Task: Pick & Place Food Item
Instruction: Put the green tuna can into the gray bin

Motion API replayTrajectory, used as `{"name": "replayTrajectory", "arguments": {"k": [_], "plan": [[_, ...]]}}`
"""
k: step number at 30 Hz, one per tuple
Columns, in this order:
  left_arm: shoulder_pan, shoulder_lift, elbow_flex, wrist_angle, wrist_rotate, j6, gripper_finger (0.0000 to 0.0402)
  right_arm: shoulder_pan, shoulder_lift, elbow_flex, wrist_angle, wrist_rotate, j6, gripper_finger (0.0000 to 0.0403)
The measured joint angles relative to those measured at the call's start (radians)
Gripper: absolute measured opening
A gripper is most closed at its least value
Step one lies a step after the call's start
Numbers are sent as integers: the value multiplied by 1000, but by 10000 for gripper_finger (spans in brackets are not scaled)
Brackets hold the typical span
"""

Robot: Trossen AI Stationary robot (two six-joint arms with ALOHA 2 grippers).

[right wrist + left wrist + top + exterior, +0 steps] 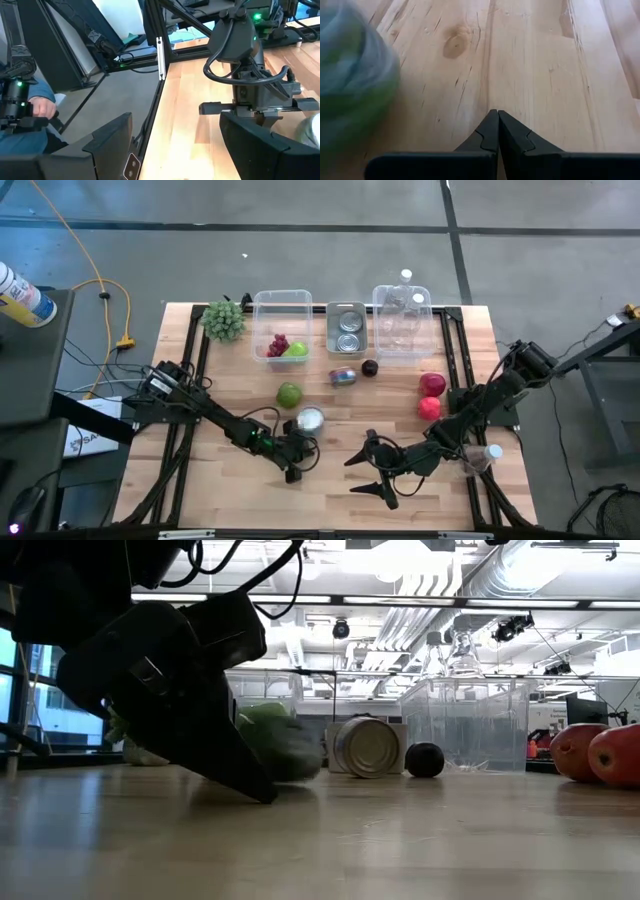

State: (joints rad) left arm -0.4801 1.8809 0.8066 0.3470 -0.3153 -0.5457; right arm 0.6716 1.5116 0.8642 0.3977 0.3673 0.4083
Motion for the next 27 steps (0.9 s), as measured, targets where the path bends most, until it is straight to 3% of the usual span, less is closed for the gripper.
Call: {"name": "replayTrajectory", "arguments": {"k": [27], "plan": [[-1, -1, 1, -2, 3, 18, 0, -7, 0, 0, 1, 1, -40, 289]]}}
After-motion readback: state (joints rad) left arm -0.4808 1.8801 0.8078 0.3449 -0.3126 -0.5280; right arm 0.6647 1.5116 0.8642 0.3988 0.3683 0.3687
